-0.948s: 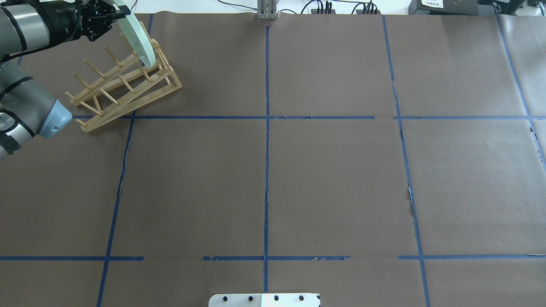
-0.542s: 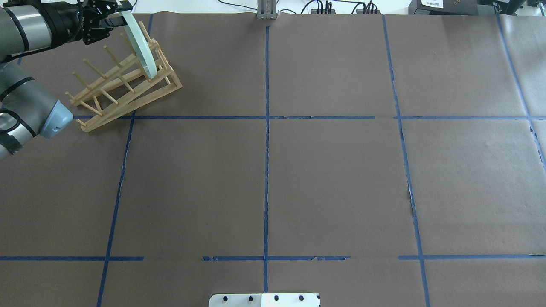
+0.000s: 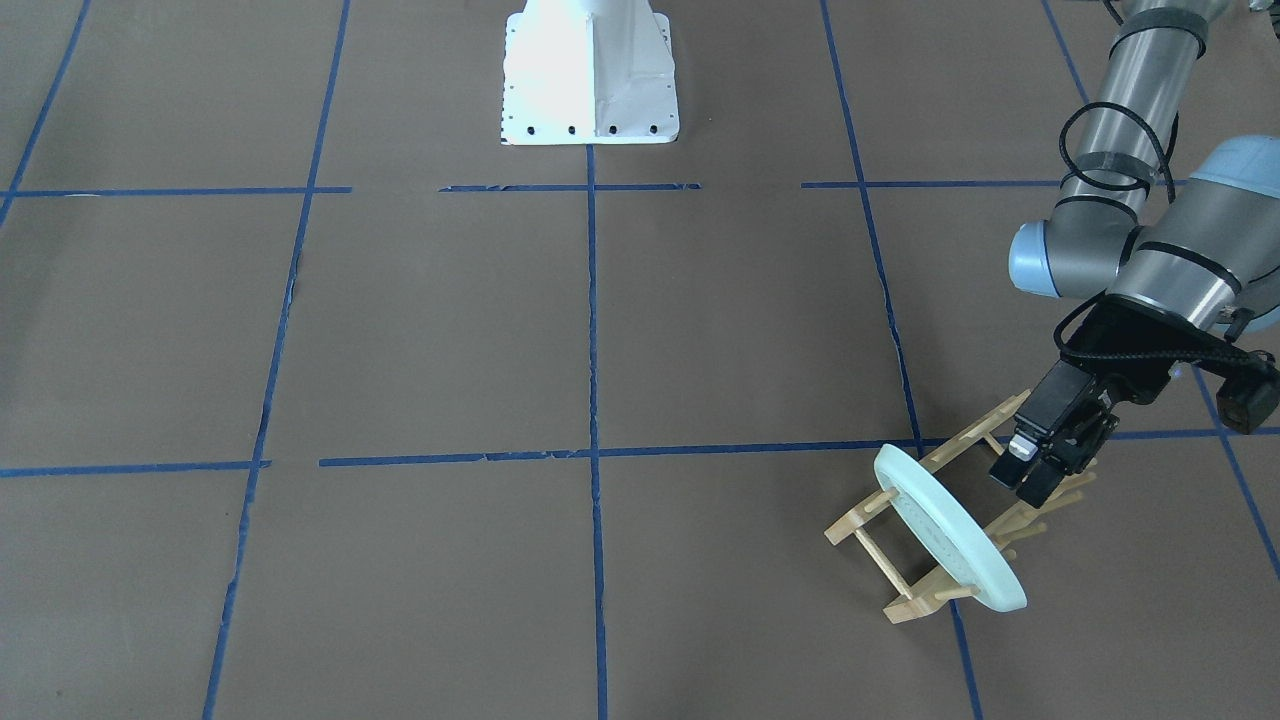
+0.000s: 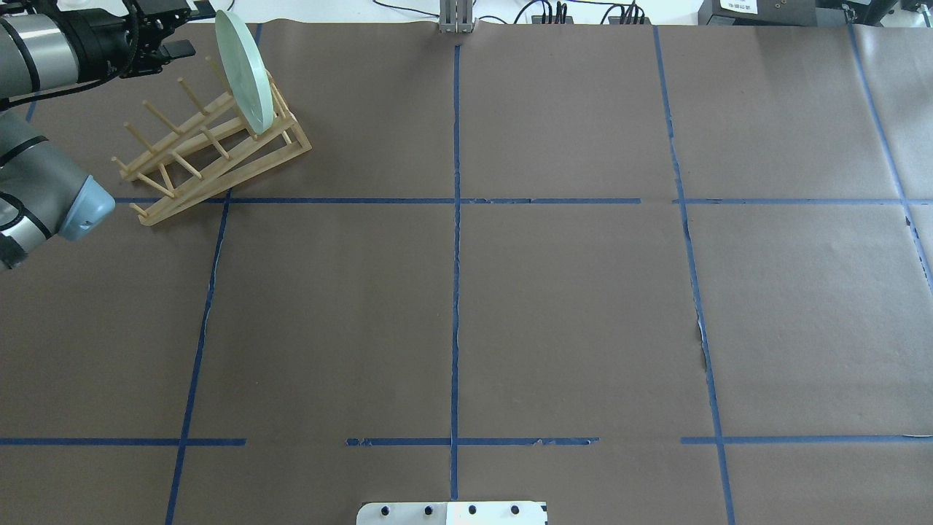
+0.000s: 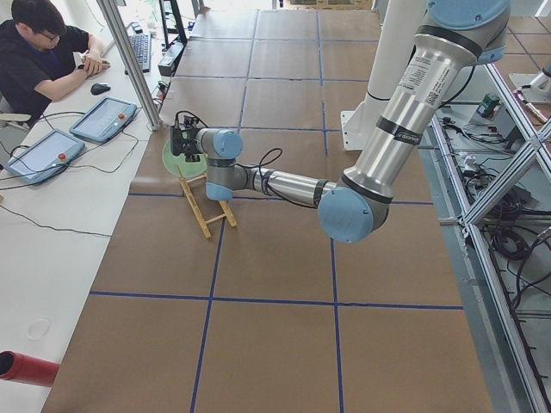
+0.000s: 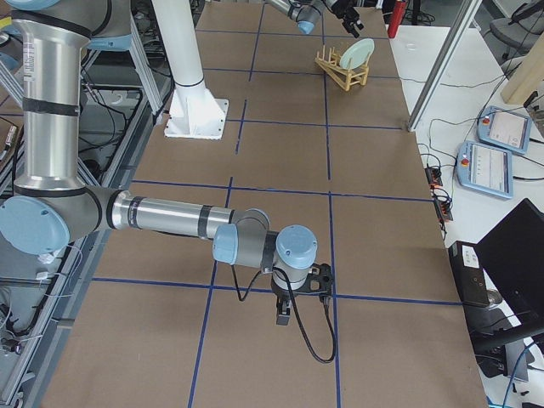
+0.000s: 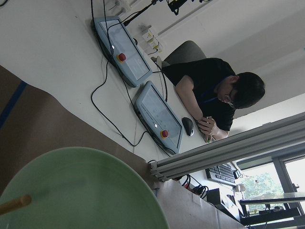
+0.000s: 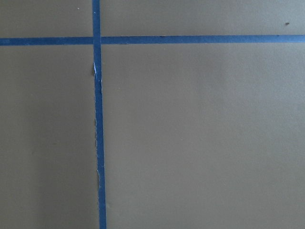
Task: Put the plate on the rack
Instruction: 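Lower the upright plate into a rack slot with the left gripper, then open the left gripper and withdraw it away from the plate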
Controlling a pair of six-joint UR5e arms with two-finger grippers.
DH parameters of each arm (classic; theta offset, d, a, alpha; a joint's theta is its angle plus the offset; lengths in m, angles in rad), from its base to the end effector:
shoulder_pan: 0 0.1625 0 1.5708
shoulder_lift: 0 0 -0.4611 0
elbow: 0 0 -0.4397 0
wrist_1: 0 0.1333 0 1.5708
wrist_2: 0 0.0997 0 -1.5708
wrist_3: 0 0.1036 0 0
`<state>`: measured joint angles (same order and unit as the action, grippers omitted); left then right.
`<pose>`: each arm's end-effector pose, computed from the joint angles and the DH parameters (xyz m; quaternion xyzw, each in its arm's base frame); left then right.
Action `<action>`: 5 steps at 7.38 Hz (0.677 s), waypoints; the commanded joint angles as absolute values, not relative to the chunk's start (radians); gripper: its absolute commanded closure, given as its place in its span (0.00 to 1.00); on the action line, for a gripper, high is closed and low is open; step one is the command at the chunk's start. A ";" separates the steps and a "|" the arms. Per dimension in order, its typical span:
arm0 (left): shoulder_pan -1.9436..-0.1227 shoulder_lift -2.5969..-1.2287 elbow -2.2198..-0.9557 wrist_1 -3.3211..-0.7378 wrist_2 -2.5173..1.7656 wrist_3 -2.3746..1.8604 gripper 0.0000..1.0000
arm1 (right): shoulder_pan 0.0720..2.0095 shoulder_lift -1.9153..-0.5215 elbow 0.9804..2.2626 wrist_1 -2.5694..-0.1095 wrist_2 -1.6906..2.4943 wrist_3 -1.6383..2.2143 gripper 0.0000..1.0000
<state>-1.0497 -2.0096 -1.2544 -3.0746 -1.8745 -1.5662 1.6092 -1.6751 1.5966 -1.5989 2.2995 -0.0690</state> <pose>0.2724 -0.6801 0.4212 0.2714 0.6729 -0.2438 0.6435 0.0827 -0.4784 0.7430 -0.0306 -0.3580 0.0047 0.9332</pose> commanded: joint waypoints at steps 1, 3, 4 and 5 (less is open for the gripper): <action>-1.057 -1.944 -1.354 -2.899 -1.879 -1.322 0.00 | 1.609 -1.675 1.595 -1.598 2.299 -0.069 0.00; -1.122 -1.904 -1.455 -2.688 -1.940 -1.116 0.00 | 1.609 -1.675 1.597 -1.598 2.299 -0.069 0.00; -1.168 -1.863 -1.486 -2.631 -1.983 -1.009 0.00 | 1.609 -1.675 1.595 -1.598 2.299 -0.069 0.00; -1.187 -1.809 -1.534 -2.590 -1.985 -0.939 0.00 | 1.609 -1.675 1.597 -1.598 2.299 -0.069 0.00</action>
